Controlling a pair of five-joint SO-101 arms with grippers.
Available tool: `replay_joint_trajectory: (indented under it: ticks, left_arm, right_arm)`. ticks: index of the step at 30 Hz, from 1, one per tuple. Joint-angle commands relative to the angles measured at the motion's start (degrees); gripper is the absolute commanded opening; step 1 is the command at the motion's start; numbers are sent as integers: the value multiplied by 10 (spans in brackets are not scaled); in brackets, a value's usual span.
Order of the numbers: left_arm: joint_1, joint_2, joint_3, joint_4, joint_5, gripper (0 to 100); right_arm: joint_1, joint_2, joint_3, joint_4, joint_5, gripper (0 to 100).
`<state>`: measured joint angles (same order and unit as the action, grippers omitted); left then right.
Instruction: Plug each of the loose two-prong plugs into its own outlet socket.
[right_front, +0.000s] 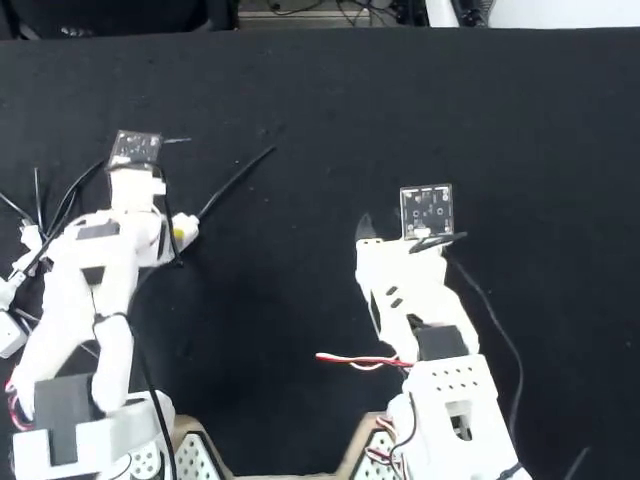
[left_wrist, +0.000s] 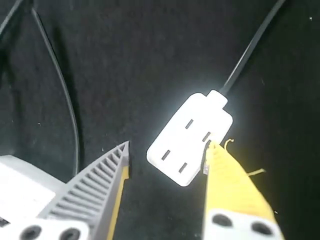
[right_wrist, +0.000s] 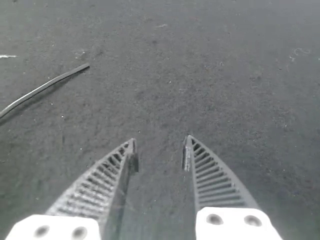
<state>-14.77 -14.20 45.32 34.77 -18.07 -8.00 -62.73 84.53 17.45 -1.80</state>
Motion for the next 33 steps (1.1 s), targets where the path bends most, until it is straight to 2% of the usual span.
replay_joint_trajectory:
  ticks: [1,6,14,24,33]
  left_arm:
    - [-6,3,-102,63,43,238]
    - [-8,14,-211,136,76,238]
    - [-50,141,-255,101,36,238]
    - [-51,215,-316,143,28,238]
    - [-47,217,-316,260,-90,238]
  right_arm:
    - [-9,6,-26,2,1,141]
    - [-9,6,-26,2,1,141]
    - [-9,5,-26,2,1,141]
    - [-9,4,-26,2,1,141]
    - [-9,4,-26,2,1,141]
